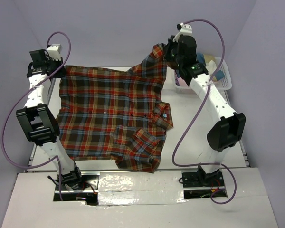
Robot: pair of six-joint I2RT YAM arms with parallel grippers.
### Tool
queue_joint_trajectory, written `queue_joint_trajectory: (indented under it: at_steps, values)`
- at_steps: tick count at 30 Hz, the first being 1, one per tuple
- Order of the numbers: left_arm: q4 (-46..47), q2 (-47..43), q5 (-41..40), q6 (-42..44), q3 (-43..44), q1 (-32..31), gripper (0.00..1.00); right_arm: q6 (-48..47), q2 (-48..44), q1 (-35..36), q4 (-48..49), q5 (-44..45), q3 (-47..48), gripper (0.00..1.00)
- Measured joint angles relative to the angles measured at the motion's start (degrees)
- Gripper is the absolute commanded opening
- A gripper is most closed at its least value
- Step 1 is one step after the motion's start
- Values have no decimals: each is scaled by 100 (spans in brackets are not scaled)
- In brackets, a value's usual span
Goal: Fold and stack the long sleeve shirts
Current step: Flatten the shirt out
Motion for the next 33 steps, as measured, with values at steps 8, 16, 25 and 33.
queue_joint_trajectory:
  at_steps: [8,16,25,33]
  values:
    - [302,442,-439,-170,17,-33,6,-76,1779,-4,116,-258,2162,0]
    - [-133,1910,-960,-308,1185,-33,99,321,3646,-120,-260,-446,3403,100]
    - [-938,2133,-1075,-481,1827,203,99,-28,2697,-166,-1158,-518,2264,100]
    - [-1561,1178,-1207,-269,1141,586,99,-291,133,-129,-1941,-433,-415,100]
